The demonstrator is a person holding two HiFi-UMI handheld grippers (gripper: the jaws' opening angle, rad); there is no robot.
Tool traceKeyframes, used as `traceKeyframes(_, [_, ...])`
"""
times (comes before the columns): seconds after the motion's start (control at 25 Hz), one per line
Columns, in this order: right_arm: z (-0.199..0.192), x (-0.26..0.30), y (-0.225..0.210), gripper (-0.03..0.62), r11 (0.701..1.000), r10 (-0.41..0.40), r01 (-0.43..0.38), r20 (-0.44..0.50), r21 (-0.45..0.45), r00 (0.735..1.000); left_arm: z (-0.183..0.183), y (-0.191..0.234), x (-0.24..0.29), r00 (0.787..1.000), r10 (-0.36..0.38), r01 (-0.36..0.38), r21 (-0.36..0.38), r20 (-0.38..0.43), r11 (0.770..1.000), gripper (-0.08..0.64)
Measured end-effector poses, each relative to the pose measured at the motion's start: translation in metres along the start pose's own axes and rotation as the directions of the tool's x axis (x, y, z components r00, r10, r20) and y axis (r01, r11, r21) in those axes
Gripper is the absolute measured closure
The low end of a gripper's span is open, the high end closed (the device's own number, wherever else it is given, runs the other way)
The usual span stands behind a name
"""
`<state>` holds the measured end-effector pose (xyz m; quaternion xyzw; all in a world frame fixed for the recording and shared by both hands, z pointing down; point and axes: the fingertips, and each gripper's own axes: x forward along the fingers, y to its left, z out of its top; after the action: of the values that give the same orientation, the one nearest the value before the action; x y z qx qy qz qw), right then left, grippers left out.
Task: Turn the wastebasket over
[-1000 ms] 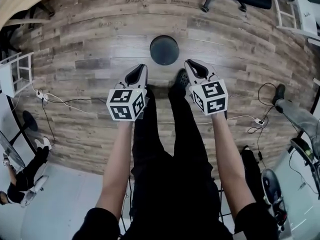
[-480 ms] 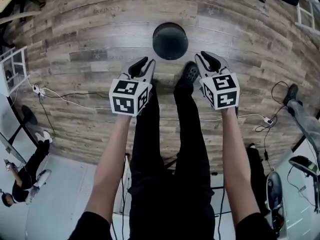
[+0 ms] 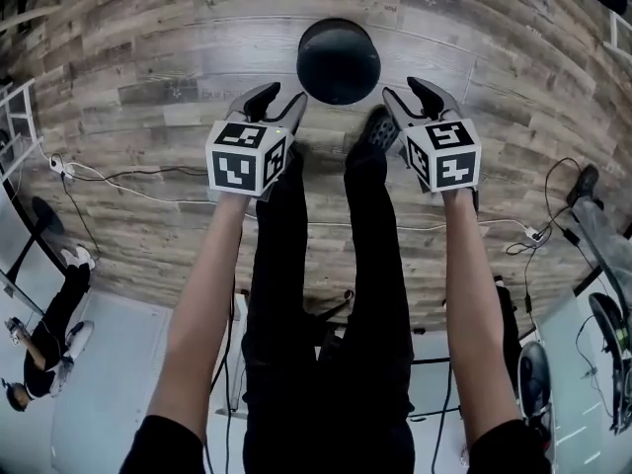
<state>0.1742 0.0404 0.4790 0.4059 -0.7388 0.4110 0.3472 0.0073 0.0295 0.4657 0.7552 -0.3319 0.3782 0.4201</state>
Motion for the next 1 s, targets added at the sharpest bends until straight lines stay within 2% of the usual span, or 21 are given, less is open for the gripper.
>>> traceKeyframes(0.24, [-0.022, 0.045, -0.012, 0.371, 1.0, 0.017, -0.017, -0.036, 0.01, 0.999, -0.021, 0.019, 0.044, 0.999, -0.007, 0.007, 0.0, -0.038, 1.0, 0.295])
traceKeyframes(0.4, [-0.038, 0.072, -0.019, 0.351, 1.0, 0.019, -0.019, -0.066, 0.006, 0.998, -0.034, 0.033, 0.073, 0.998, -0.01, 0.009, -0.023, -0.06, 1.0, 0.276])
traceKeyframes(0.64, [-0.055, 0.107, -0.029, 0.322, 0.999, 0.042, -0.04, -0.076, 0.026, 0.996, -0.058, 0.051, 0.111, 0.991, 0.018, -0.01, 0.065, -0.132, 0.998, 0.258])
traceKeyframes(0.76, [-0.061, 0.123, -0.036, 0.318, 0.998, 0.051, -0.047, -0.085, 0.049, 0.995, -0.062, 0.055, 0.126, 0.991, -0.016, 0.019, 0.025, -0.133, 0.999, 0.256])
traceKeyframes(0.88, [-0.068, 0.136, -0.039, 0.318, 0.998, 0.059, -0.056, -0.117, 0.029, 0.991, -0.063, 0.057, 0.137, 0.992, -0.056, 0.053, -0.036, -0.109, 0.998, 0.256])
traceKeyframes(1.0, [-0.069, 0.143, -0.039, 0.318, 0.996, 0.089, -0.087, -0.129, 0.023, 0.988, -0.068, 0.06, 0.146, 0.991, -0.052, 0.048, -0.033, -0.122, 0.998, 0.256])
